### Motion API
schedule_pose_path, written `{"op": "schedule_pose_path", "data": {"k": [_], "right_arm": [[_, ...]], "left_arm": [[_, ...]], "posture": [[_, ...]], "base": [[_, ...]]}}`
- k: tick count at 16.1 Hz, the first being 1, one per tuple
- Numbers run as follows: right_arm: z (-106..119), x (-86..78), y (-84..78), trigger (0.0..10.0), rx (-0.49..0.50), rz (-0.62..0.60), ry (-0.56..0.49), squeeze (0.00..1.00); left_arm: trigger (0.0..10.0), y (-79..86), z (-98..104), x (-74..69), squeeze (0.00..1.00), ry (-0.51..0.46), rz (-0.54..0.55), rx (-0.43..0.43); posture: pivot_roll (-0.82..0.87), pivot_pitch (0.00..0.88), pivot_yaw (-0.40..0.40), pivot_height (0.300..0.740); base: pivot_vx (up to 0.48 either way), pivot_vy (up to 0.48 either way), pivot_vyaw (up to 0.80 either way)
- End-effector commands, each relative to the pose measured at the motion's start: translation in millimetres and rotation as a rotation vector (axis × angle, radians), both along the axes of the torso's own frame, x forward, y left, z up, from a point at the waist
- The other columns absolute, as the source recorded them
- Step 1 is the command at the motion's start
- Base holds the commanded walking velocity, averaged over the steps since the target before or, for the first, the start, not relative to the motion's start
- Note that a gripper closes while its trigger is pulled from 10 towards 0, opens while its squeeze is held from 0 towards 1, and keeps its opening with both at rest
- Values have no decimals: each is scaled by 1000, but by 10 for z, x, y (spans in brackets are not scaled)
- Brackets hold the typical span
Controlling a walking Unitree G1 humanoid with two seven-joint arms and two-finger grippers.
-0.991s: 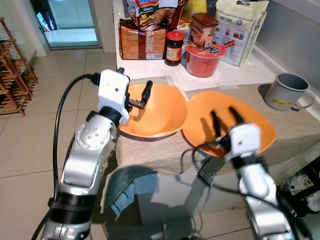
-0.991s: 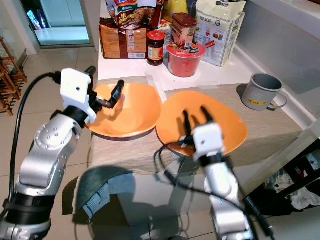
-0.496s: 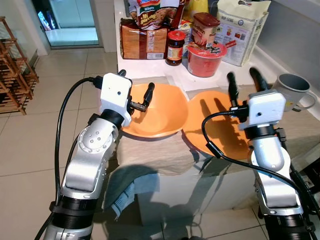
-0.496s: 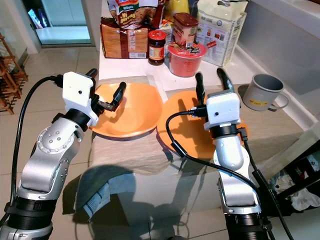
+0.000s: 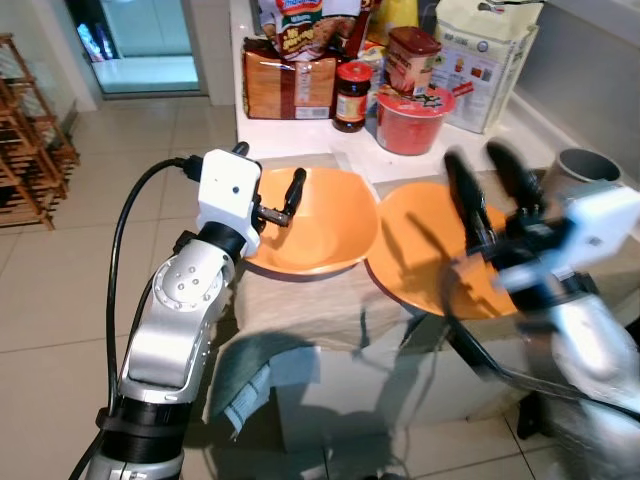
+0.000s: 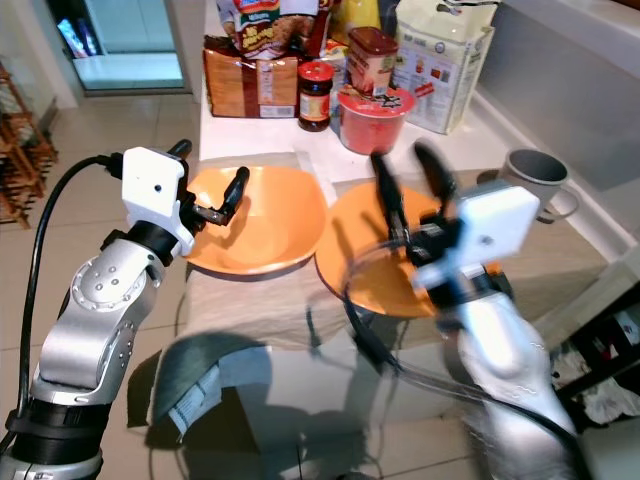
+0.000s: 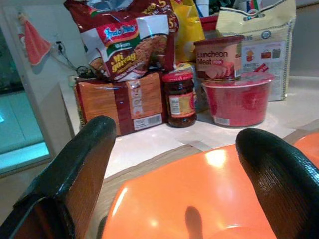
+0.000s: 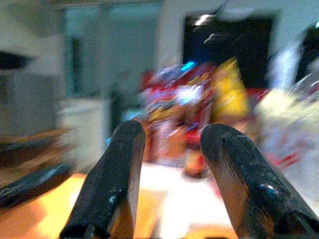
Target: Setting the table
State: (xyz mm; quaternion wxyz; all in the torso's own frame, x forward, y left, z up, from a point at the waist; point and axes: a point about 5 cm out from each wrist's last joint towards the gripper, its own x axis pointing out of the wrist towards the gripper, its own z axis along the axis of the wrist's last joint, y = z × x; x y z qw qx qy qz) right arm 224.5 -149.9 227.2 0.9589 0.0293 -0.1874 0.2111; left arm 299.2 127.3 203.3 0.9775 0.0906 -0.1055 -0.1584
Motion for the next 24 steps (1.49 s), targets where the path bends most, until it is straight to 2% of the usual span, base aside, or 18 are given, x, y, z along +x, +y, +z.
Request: {"op": "schedule_pose_path", "data": {"k": [1,2,6,7,8,9,10,12,17,19,21,22,23,24], "right_arm": [[3,-73,-31,10000,34,87,50,0],[-70,-191,-59,10000,22,207,127,0],[-302,-391,-232,10000,-80,310,322,0],[-287,-355,-267,10000,-91,273,321,0],[-250,-196,-346,10000,-111,119,262,0],[-241,-44,-411,10000,-174,-60,197,0],[-253,24,-436,10000,-201,-158,169,0],[-289,58,-390,10000,-220,-266,138,0],[-409,75,-224,10000,-196,-312,119,0],[-417,75,-207,10000,-218,-330,98,0],[-352,95,-212,10000,-258,-371,47,0],[-198,82,-262,10000,-259,-378,21,0],[-174,72,-276,10000,-258,-372,22,0],[-222,20,-376,10000,-253,-346,81,0]], "left_arm": [[10000,-31,20,-10,0,-12,-22,4],[10000,-43,30,-4,0,-15,-28,3],[10000,-26,37,-17,0,-16,-31,6],[10000,-17,34,-22,0,-18,-23,10],[10000,-9,17,-24,0,-13,-15,7],[10000,-12,0,-34,0,-9,-15,-4],[10000,-16,-15,-44,0,-2,-17,-14],[10000,-2,-55,-68,0,20,-29,-52],[10000,5,-71,-94,0,34,-57,-81],[10000,12,-59,-100,0,22,-55,-92],[10000,7,-61,-104,0,19,-55,-88],[10000,7,-75,-108,0,22,-53,-83],[10000,8,-77,-108,0,23,-52,-82],[10000,9,-88,-107,0,23,-47,-80]], "posture": [[-16,0,-5,740],[-18,0,-5,740],[-14,4,-7,740],[-14,4,-9,740],[-13,5,-9,740],[-12,5,-10,740],[-9,7,-13,740],[-3,6,-15,740],[8,12,-16,740],[7,13,-18,740],[5,12,-20,740],[1,12,-22,740],[1,12,-22,740],[-21,8,-35,740]], "base": [[0,0,0],[0,0,0],[0,0,0],[0,0,0],[0,0,0],[0,0,0],[0,0,0],[0,0,0],[-201,0,0],[-163,0,0],[0,0,0],[0,0,0],[0,0,0],[0,0,0]]}}
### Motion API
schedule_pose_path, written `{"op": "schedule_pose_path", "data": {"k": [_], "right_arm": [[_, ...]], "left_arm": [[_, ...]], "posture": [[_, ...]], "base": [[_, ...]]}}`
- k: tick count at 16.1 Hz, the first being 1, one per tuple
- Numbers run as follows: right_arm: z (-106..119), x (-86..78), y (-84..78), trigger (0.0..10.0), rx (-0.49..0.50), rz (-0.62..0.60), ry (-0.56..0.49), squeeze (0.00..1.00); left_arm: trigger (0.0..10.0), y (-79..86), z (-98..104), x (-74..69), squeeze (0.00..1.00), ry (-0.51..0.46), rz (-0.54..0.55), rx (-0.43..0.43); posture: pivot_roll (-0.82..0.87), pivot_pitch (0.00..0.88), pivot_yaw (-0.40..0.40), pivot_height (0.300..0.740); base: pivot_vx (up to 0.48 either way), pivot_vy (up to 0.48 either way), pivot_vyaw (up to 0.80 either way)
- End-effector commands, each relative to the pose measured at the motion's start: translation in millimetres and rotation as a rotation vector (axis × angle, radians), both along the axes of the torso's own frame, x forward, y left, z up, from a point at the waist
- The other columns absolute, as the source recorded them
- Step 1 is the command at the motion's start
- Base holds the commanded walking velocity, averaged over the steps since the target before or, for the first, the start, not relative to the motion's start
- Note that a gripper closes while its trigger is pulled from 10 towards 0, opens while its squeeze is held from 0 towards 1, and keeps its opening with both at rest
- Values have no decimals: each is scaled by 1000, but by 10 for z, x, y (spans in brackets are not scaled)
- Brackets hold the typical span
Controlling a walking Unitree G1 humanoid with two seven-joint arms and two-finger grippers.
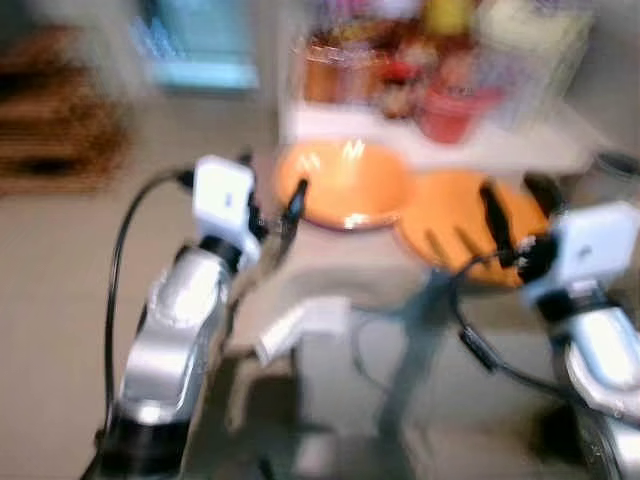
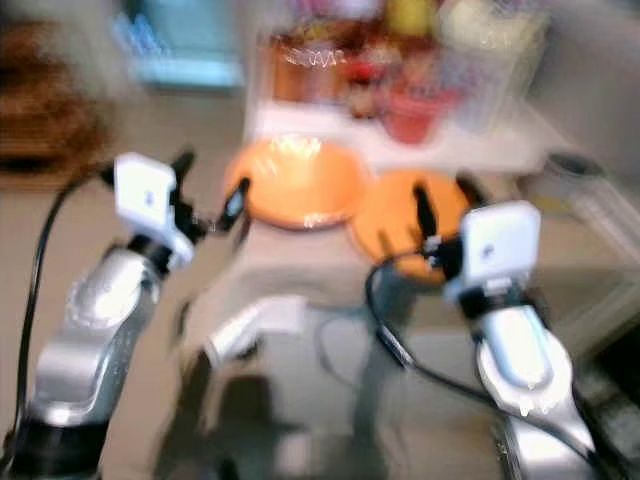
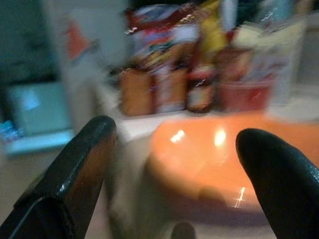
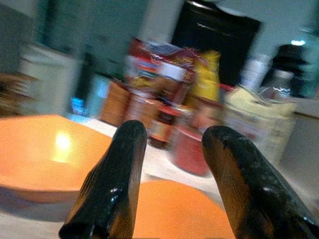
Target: Setting the table
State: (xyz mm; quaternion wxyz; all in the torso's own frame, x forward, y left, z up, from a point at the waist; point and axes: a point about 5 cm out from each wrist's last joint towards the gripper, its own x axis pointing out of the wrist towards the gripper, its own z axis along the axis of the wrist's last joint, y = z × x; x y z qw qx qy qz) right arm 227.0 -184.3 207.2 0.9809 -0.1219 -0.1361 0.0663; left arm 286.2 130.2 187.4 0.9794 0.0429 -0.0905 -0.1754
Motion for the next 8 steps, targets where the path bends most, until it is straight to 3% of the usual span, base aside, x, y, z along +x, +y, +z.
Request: {"op": "schedule_pose_path", "data": {"k": [1,3,6,8], "right_arm": [[-92,-52,-138,10000,1,-3,79,0],[-98,-56,-236,10000,-15,-29,84,0],[-158,-106,-161,10000,63,-8,123,0],[-398,-370,-205,10000,124,-3,259,0]], "left_arm": [[10000,-21,57,32,0,-24,-3,7],[10000,-39,54,55,0,-28,5,2],[10000,-65,40,44,0,-25,-7,10],[10000,-52,30,30,0,-26,-9,31]], "posture": [[-30,6,-41,740],[-39,1,-42,740],[-37,0,-42,740],[-43,7,-50,740]], "base": [[0,0,0],[0,0,0],[0,0,0],[0,0,0]]}}
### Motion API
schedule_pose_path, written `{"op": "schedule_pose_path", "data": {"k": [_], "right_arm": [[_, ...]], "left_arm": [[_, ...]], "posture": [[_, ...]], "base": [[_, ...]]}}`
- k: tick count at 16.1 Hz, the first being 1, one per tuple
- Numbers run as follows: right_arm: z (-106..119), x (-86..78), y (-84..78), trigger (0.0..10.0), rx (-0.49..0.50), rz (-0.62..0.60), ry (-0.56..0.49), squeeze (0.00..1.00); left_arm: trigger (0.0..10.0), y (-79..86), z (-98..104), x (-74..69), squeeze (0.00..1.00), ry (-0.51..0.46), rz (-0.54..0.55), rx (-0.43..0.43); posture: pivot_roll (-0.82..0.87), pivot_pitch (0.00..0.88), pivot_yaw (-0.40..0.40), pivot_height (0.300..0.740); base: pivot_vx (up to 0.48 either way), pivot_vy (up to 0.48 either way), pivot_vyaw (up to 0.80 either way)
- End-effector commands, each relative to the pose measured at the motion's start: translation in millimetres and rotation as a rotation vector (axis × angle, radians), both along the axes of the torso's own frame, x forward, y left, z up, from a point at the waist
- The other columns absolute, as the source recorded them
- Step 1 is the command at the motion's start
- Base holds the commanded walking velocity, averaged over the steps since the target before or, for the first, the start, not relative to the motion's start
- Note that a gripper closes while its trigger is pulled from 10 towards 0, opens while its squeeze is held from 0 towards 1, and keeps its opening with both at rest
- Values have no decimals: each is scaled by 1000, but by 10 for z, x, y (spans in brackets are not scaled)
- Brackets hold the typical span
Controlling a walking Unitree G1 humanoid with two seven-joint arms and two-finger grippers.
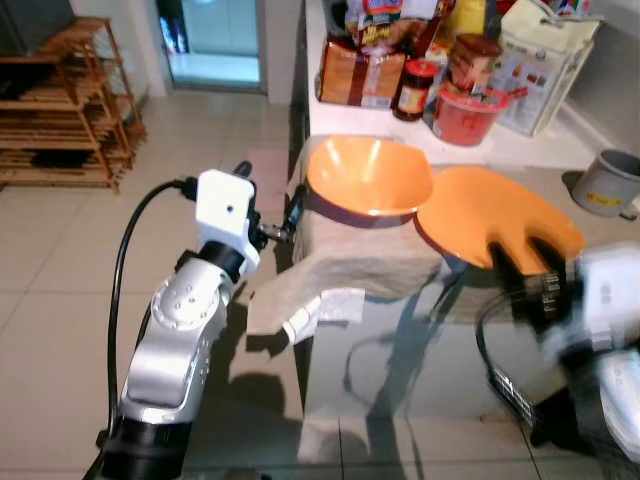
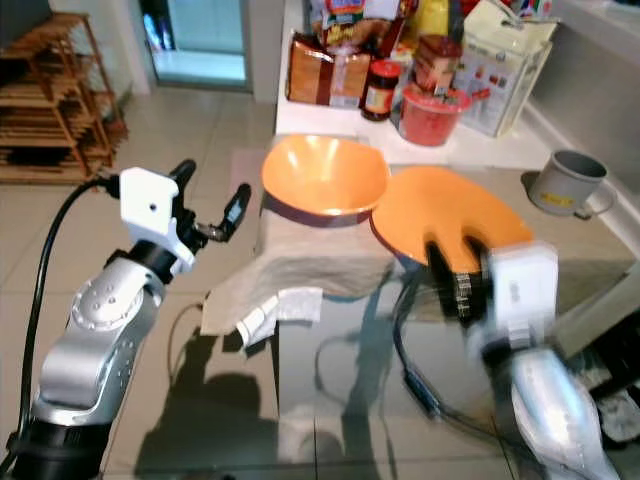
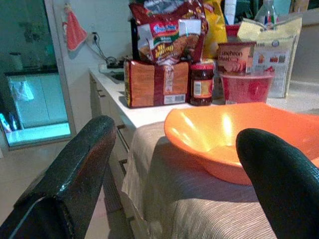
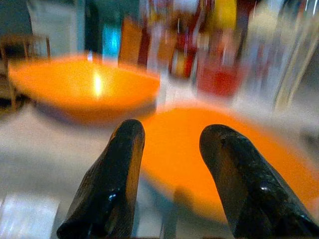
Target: Setting the table
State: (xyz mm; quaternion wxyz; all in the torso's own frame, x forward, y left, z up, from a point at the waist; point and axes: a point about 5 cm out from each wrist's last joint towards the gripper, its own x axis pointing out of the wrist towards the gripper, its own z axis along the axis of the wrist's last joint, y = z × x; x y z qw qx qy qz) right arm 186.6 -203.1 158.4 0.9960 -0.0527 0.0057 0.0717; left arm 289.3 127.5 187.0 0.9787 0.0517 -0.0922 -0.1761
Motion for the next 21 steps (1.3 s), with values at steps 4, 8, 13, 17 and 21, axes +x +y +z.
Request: {"op": "schedule_pose_path", "data": {"k": [4,8,13,17,21], "right_arm": [[-167,-242,-58,10000,-56,-32,46,0],[-219,-83,-130,10000,-56,-126,11,0],[-383,99,-153,10000,18,-185,31,0],[-420,230,-109,10000,48,-186,21,0],[-479,343,-96,10000,63,-190,23,0]], "left_arm": [[10000,-42,46,8,0,-24,-19,9],[10000,-82,66,14,0,-34,-34,14],[10000,-36,103,3,0,-46,-16,22],[10000,0,131,8,0,-52,-5,30],[10000,19,138,1,0,-53,2,38]], "posture": [[-59,10,-39,740],[-45,8,-29,740],[-11,8,-29,740],[7,15,-25,740],[21,20,-25,740]], "base": [[0,0,0],[0,0,0],[0,0,0],[0,0,0],[0,0,0]]}}
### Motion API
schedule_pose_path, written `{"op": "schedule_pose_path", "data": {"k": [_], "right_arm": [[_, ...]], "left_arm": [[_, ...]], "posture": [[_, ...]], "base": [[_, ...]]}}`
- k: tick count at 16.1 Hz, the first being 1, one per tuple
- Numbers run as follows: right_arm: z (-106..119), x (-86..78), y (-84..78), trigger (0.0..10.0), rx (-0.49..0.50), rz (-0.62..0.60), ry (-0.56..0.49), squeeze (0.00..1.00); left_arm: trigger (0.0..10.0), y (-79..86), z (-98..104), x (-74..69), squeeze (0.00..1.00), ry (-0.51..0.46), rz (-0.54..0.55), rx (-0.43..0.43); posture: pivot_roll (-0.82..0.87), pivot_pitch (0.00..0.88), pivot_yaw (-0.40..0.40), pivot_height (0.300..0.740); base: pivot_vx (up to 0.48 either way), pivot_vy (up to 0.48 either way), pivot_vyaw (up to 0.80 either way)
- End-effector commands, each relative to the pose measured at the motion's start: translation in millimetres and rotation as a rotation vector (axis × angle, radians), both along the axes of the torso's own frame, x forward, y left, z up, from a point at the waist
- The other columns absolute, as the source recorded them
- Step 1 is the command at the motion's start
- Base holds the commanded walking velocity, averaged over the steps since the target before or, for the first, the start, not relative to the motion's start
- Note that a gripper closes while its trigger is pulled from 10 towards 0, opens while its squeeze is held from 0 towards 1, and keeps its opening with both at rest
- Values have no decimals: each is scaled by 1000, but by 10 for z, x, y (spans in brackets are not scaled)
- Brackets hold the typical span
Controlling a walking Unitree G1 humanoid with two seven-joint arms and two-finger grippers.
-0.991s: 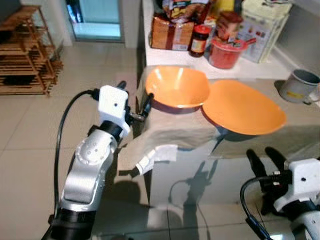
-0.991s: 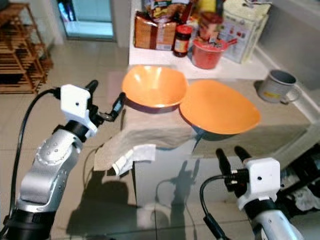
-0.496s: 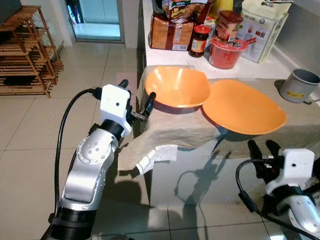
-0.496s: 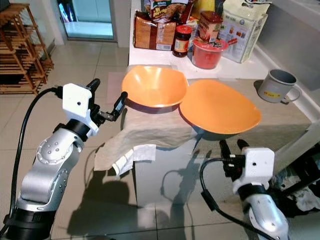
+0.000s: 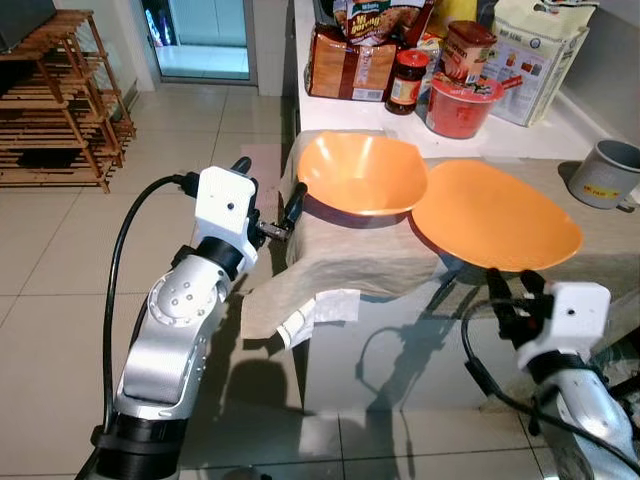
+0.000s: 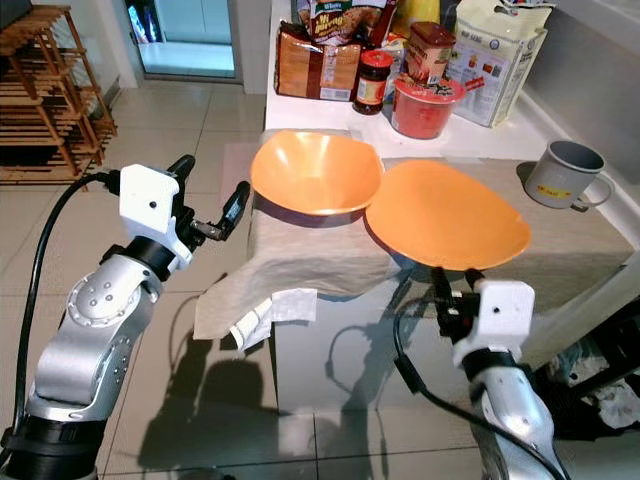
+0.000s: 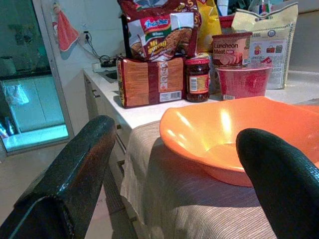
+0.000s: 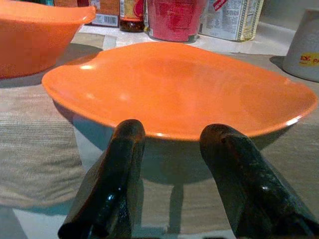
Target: Setting the table
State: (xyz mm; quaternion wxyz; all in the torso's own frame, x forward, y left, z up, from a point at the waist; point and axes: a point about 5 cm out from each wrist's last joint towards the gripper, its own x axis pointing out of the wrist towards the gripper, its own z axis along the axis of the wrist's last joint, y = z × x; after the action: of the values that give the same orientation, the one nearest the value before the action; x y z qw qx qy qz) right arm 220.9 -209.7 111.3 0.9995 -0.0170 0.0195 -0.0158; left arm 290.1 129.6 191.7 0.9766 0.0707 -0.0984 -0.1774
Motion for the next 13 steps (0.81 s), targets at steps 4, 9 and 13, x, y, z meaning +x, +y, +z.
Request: {"op": "schedule_pose_path", "data": {"k": [4,9,13], "right_arm": [[-52,150,-61,10000,-22,-16,-7,0],[21,407,-226,10000,-67,-47,-53,0],[2,489,-285,10000,-88,-55,-61,0]], "left_arm": [[10000,11,99,-3,0,-36,5,10],[10000,20,112,7,0,-37,13,13],[10000,15,114,6,0,-38,12,15]], "posture": [[32,22,-23,740],[42,23,-26,740],[45,24,-26,740]], "base": [[0,0,0],[0,0,0],[0,0,0]]}}
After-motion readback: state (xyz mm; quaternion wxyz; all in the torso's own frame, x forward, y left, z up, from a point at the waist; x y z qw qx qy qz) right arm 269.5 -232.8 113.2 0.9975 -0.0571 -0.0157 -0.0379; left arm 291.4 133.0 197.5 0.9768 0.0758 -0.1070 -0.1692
